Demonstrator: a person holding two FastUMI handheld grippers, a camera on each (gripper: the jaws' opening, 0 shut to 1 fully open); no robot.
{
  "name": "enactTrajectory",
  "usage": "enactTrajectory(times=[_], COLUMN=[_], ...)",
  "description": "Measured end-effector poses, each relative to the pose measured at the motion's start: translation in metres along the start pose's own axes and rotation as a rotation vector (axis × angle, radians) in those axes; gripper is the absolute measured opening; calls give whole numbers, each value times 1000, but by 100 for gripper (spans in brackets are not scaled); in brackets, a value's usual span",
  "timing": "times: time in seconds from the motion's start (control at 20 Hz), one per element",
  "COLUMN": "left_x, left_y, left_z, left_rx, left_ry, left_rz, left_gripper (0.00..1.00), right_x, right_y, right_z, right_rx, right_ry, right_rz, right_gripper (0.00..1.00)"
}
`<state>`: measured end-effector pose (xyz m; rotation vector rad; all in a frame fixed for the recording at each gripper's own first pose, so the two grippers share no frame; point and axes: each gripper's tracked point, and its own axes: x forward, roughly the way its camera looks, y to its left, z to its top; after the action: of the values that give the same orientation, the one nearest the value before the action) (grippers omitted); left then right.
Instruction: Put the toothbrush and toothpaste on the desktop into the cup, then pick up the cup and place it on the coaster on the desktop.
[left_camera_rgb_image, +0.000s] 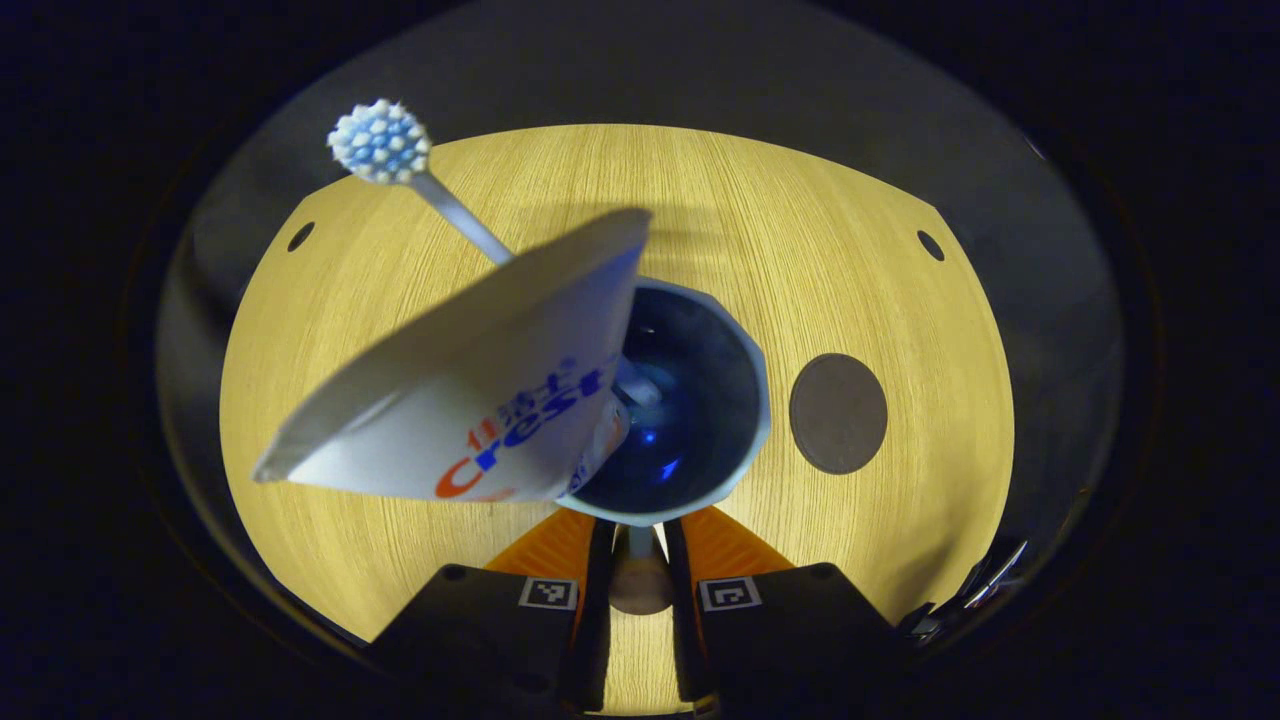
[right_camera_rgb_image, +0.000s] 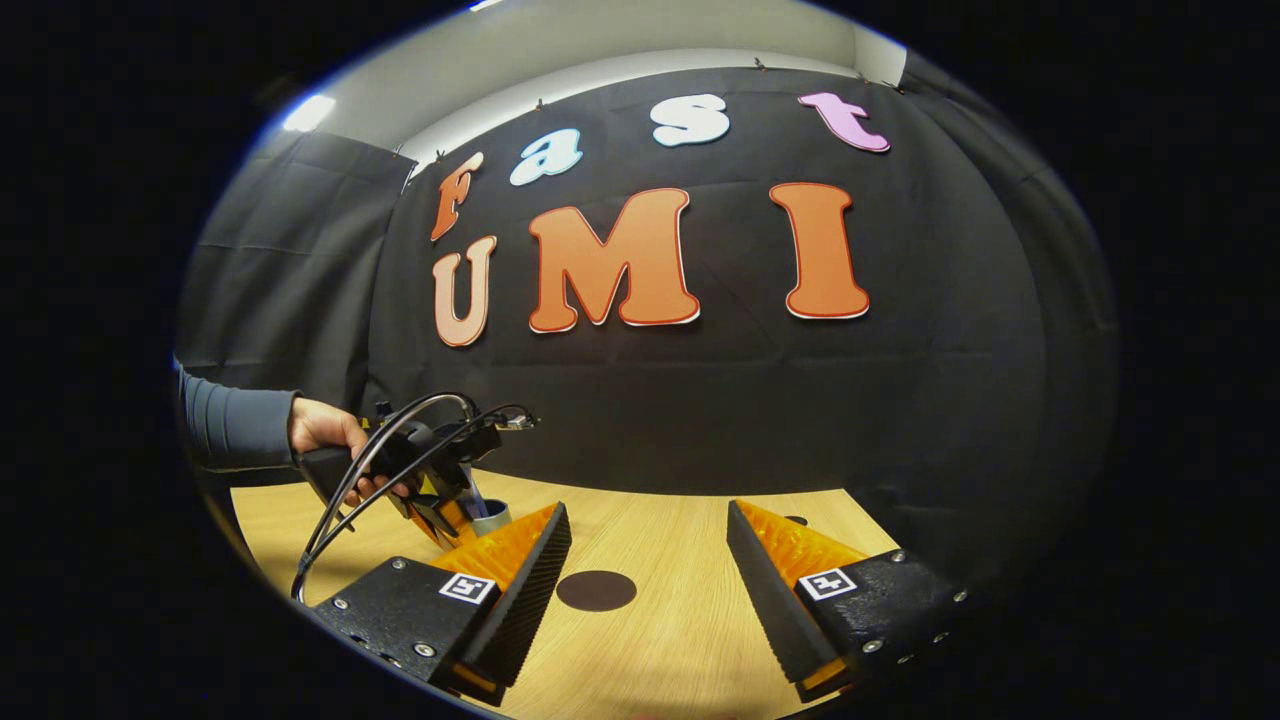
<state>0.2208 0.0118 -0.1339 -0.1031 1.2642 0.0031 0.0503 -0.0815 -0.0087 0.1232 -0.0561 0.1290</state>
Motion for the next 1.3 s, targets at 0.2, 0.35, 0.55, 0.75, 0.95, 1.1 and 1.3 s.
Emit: enactTrajectory(times=[0.2, 0.35, 0.55, 0.75, 0.95, 1.1, 1.3], left_x=[10, -58, -32, -12, 18, 41, 62], left_y=[-13, -48, -126, -188, -194, -226, -257], left_z=[65, 71, 76, 69, 73, 74, 71], left_rx=[43, 85, 149, 189, 214, 220, 241], left_ry=[-47, -76, -92, -80, -74, -58, -41], left_rz=[-1, -5, -28, -46, -47, -38, -30], left_gripper=[30, 30, 30, 29, 30, 30, 30], right_x=[-10, -18, -36, -55, -70, -79, -82], right_y=[-3, -12, -25, -44, -67, -76, -84], right_z=[2, 0, -1, -2, -2, -5, -14], right_rx=[3, 3, 3, -13, -32, -34, -21], right_ry=[9, 27, 41, 65, 78, 85, 103], right_rz=[-2, -20, -43, -73, -120, -132, -146], right_gripper=[94, 95, 95, 95, 95, 95, 95])
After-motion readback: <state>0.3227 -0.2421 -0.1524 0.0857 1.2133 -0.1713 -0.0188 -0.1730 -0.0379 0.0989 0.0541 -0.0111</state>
